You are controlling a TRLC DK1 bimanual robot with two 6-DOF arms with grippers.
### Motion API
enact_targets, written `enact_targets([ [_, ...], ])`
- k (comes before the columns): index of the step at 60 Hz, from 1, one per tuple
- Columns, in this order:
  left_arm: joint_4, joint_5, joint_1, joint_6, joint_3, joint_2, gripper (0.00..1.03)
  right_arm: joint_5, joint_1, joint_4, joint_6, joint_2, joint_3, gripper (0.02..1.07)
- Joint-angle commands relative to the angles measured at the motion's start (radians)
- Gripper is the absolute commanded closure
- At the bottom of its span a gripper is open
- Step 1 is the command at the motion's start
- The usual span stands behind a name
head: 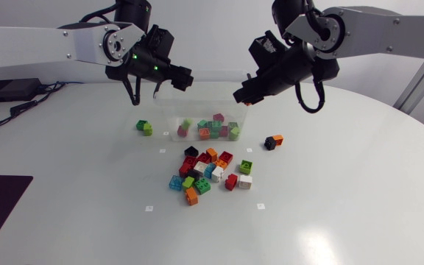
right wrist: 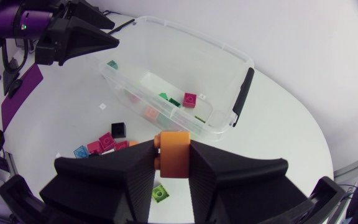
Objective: Place the duplo bricks in the container
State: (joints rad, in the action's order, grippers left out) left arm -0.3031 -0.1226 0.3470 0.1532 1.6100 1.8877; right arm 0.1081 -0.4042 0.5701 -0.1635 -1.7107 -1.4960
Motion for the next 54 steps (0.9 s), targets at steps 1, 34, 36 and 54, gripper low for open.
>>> enact_targets([
  [1,0.028,-0.005,-0.017,-0.018,-0.042,-0.050,0.05,0.010,-0.001,-0.021,0.027,-0.041,-0.038,0.86],
  [34,0.028,-0.022,-0.031,0.152,-0.417,-0.446,0.05,0.013,-0.007,-0.098,0.061,-0.184,-0.184,0.86],
  [36,0.021,-0.023,-0.028,0.166,-0.430,-0.461,0.05,0.013,-0.007,-0.102,0.061,-0.188,-0.188,0.86],
  [54,-0.050,-0.065,-0.008,0.255,-0.559,-0.561,0.06,0.012,-0.008,-0.145,0.067,-0.237,-0.230,0.86],
])
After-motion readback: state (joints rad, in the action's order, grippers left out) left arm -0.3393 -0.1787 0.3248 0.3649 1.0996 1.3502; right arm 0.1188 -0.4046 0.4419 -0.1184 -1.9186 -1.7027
